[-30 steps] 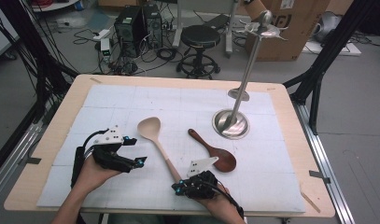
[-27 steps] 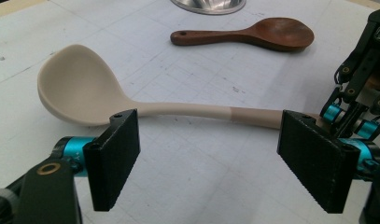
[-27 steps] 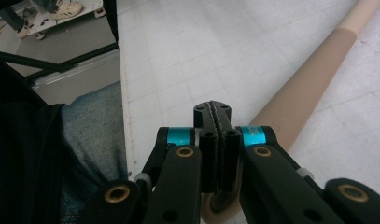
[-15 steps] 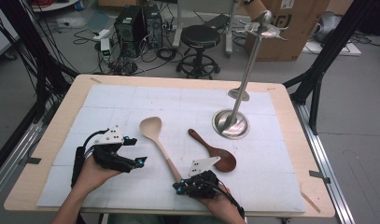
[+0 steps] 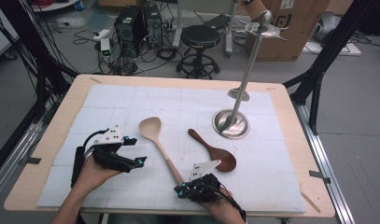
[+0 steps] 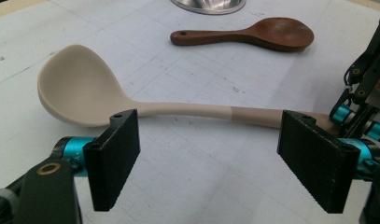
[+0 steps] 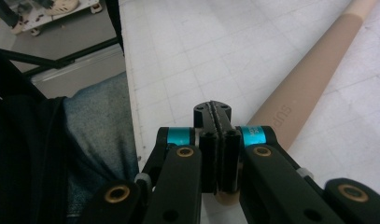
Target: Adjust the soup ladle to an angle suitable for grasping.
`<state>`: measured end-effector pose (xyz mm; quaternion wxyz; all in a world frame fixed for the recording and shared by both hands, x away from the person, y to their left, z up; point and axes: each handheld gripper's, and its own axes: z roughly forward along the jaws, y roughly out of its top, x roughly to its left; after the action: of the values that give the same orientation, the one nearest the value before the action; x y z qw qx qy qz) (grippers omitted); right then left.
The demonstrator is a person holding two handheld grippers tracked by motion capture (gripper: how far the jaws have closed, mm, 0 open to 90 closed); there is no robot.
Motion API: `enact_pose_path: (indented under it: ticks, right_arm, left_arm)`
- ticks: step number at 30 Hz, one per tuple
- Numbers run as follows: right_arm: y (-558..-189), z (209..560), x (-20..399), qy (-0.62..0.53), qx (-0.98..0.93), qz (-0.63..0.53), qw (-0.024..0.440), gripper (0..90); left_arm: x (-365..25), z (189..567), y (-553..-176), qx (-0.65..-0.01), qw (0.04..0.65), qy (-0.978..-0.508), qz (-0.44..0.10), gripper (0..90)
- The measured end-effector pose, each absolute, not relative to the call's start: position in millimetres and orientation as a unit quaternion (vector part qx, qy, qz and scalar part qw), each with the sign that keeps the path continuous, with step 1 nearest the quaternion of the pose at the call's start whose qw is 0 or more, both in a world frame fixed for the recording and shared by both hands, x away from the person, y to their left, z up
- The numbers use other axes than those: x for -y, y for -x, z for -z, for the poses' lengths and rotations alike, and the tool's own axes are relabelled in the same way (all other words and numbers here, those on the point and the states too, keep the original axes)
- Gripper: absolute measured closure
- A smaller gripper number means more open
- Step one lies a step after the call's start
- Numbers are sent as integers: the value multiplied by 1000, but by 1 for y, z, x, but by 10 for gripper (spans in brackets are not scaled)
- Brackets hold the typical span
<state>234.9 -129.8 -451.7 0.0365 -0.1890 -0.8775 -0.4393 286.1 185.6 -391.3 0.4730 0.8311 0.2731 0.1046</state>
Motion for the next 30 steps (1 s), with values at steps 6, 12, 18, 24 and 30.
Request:
enact_pose_path:
  ticks: [6,12,18,24,30]
  right_arm:
    - [-232,450,136,200,873,443,40,900]
    - [-226,453,134,192,880,433,42,900]
    - [-228,452,138,192,879,435,40,900]
    - [-228,451,139,189,881,432,30,900]
    - [-230,448,143,198,878,435,19,900]
  left_arm:
    - [-185,391,-286,-271,473,-832,-104,219]
    - [-185,391,-286,-270,472,-833,-103,219]
    - [-184,392,-286,-272,472,-832,-103,219]
    - [-184,391,-285,-272,472,-832,-104,219]
    - [-184,391,-286,-271,472,-833,-103,219]
